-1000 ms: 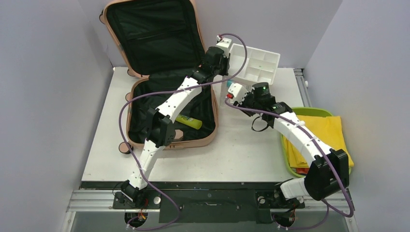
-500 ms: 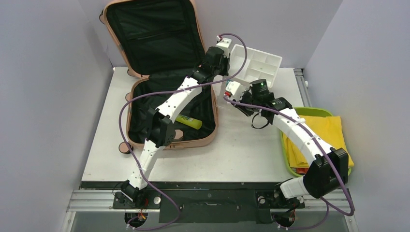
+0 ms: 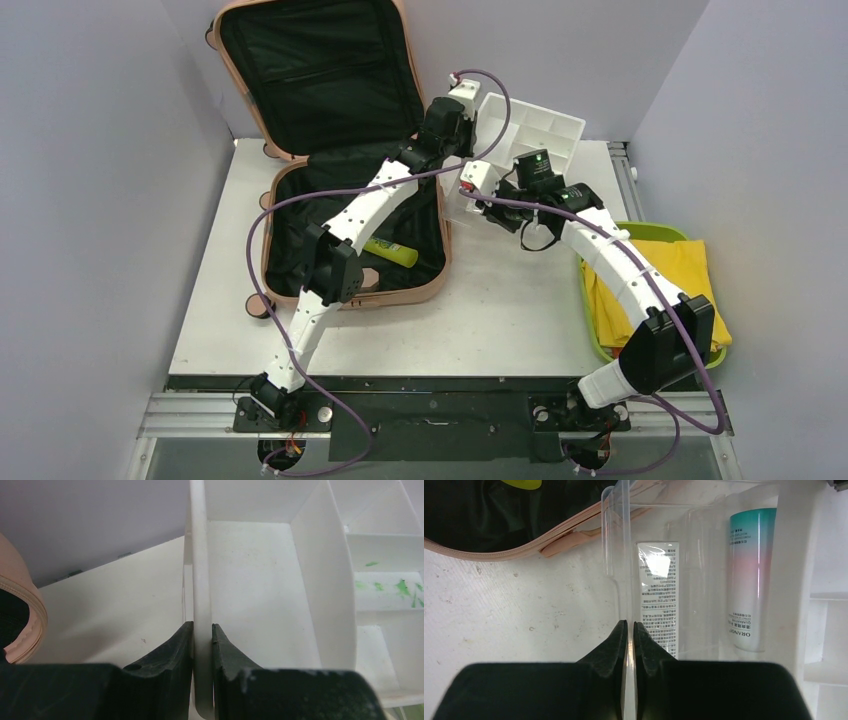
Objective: Open, take out, and arrange the luggage
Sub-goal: Close the drawer of the storage box.
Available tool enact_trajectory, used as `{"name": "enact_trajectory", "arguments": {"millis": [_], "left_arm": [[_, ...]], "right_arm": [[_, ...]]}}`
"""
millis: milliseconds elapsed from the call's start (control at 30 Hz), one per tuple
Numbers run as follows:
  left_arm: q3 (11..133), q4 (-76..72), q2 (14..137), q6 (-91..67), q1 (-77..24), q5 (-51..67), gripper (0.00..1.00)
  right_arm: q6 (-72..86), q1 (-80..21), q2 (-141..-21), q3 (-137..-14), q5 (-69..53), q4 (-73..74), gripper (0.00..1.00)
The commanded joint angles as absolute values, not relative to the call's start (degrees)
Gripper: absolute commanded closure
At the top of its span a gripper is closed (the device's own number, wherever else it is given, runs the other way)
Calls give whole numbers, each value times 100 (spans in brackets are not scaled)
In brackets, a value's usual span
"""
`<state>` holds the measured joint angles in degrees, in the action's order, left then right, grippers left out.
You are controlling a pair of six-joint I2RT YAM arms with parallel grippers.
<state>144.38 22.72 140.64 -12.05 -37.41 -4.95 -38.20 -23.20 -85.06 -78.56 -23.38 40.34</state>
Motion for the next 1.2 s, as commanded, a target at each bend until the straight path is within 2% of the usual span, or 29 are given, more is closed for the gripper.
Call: {"name": "enact_trajectory", "arguments": {"millis": [0, 33, 200, 367, 767, 1000, 1100, 1167], "left_arm": [[14315, 2883, 14171, -1459, -3866, -265, 95], [14316, 2883, 14162, -1459, -3867, -260, 95], [14290, 2893, 14130, -1525, -3884, -164, 95], [14238, 2895, 14097, -1538, -3885, -116, 95], [14022, 2944, 13977, -1640, -3913, 110, 97], [13934, 2978, 13921, -1699, -3914, 208, 98], [13900, 2981, 13893, -1709, -3920, 255, 98], [13896, 2987, 13875, -1699, -3913, 248, 98]], "right_arm": [[-3934, -2321, -8438, -8124, -2230, 3844, 97], [-3927, -2334, -8442, -8122, -2129, 3842, 94], [-3697, -2410, -8607, -8109, -1680, 3603, 94], [-3484, -2449, -8551, -7893, -932, 2974, 100], [-3563, -2462, -8480, -7519, 380, 1771, 99], [-3588, -2422, -8466, -7438, 1413, 1093, 86], [-3565, -2411, -8416, -7404, 1766, 893, 72], [-3579, -2402, -8314, -7428, 1514, 1022, 63]]}}
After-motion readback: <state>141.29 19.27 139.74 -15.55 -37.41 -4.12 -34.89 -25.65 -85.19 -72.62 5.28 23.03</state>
